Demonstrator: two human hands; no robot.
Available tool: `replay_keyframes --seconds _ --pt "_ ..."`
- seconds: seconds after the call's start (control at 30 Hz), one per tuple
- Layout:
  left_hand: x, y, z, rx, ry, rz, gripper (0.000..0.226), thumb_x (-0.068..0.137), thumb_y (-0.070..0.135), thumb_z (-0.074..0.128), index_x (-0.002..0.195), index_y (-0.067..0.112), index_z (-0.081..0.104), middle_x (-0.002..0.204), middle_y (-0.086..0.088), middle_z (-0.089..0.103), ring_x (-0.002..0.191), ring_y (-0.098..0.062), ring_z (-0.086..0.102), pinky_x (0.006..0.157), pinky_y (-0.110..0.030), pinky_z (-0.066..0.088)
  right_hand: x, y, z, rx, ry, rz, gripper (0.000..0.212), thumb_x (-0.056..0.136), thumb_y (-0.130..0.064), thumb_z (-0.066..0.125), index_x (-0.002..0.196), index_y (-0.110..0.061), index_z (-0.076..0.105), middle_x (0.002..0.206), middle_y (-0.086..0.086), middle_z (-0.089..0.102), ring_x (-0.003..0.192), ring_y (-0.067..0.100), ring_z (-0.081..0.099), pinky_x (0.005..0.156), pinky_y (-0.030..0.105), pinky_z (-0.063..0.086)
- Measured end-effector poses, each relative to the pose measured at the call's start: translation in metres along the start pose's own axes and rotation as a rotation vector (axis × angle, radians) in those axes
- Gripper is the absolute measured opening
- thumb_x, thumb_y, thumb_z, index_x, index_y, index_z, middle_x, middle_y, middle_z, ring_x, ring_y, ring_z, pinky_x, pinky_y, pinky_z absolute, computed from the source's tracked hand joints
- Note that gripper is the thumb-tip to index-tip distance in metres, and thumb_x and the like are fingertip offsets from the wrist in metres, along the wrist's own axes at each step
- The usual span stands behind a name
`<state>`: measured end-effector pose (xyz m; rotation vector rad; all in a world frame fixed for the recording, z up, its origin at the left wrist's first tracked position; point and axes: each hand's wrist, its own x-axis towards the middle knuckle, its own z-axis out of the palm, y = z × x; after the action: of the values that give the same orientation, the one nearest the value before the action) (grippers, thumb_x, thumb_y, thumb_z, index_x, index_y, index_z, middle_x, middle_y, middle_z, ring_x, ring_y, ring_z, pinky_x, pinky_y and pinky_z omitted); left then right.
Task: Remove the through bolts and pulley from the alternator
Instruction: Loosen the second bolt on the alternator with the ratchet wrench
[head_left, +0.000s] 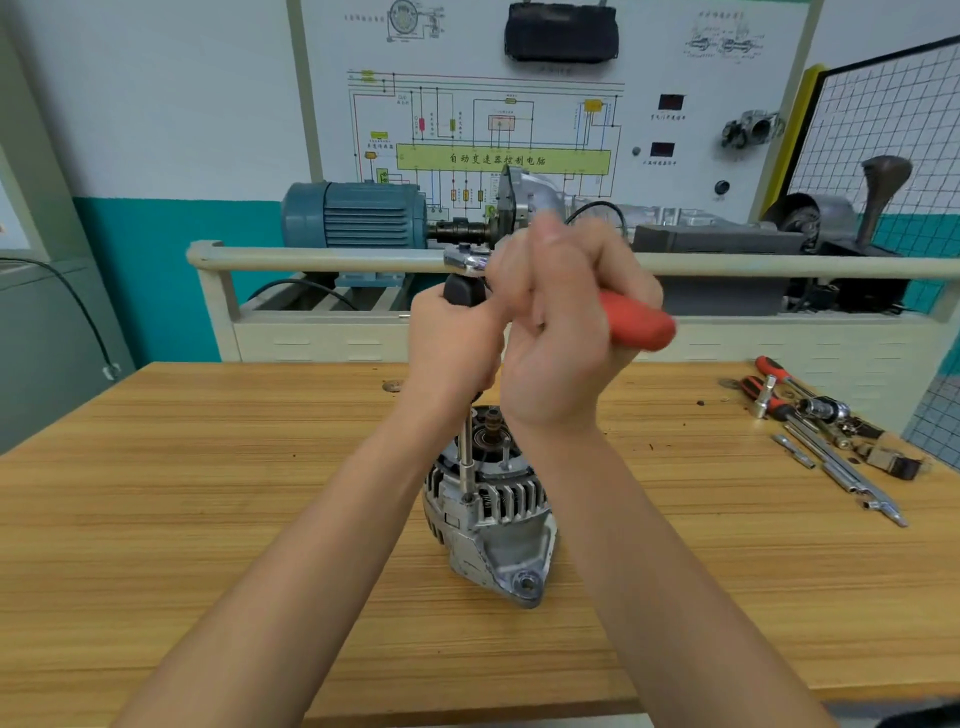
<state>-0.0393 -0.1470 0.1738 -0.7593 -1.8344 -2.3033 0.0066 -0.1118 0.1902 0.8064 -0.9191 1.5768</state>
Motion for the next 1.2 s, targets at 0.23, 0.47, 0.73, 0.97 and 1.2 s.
replay_keyframes --seconds 0.23,0.47,0.73,0.97,1.2 --pt "0.001 0.0 -0.016 -0.119 -0.198 -0.018 0.04 0.078 -0.002 0.058 0.053 0.019 0.036 0.04 0.005 0.029 0.034 -0.01 0.023 0.037 -0.015 0.022 0.017 -0.005 -0.012 0.314 0.014 0.285 0.051 0.085 -0.004 0.04 0.037 -0.021 0.038 0.034 -0.007 0.029 0.035 0.008 0.019 0.045 0.025 0.021" --pt "0.005 0.003 -0.022 -0.291 -0.602 -0.167 0.033 0.075 0.009 0.056 0.049 0.017 0.038 0.038 0.007 0.026 0.029 -0.006 0.021 0.035 -0.013 0.019 0.038 -0.002 -0.037 0.764 0.265 0.662 0.047 0.083 -0.014 0.04 0.036 -0.016 0.034 0.032 -0.003 0.024 0.039 0.012 0.007 0.041 0.021 0.019" --pt "0.002 0.001 -0.007 -0.123 -0.112 -0.066 0.044 0.085 -0.002 0.057 0.054 0.019 0.034 0.04 0.007 0.029 0.034 -0.008 0.022 0.038 -0.013 0.019 0.009 -0.004 -0.006 0.218 0.066 0.215 0.045 0.083 0.0 0.041 0.042 -0.018 0.037 0.037 -0.004 0.028 0.036 0.01 0.023 0.047 0.027 0.021" --pt "0.0 -0.002 -0.012 -0.152 -0.15 -0.003 0.044 0.078 -0.001 0.061 0.049 0.022 0.037 0.04 0.008 0.03 0.033 -0.007 0.022 0.038 -0.012 0.021 0.014 -0.006 -0.009 0.302 0.044 0.284 0.049 0.082 -0.002 0.041 0.037 -0.02 0.036 0.034 -0.006 0.027 0.035 0.009 0.018 0.046 0.024 0.021" --pt "0.002 0.003 -0.024 -0.211 -0.531 -0.106 0.039 0.077 0.005 0.06 0.046 0.021 0.043 0.038 0.006 0.03 0.031 -0.01 0.025 0.037 -0.016 0.024 0.041 0.001 -0.034 0.774 0.315 0.688 0.052 0.088 -0.013 0.036 0.036 -0.016 0.032 0.032 -0.003 0.022 0.033 0.011 0.009 0.038 0.021 0.019"
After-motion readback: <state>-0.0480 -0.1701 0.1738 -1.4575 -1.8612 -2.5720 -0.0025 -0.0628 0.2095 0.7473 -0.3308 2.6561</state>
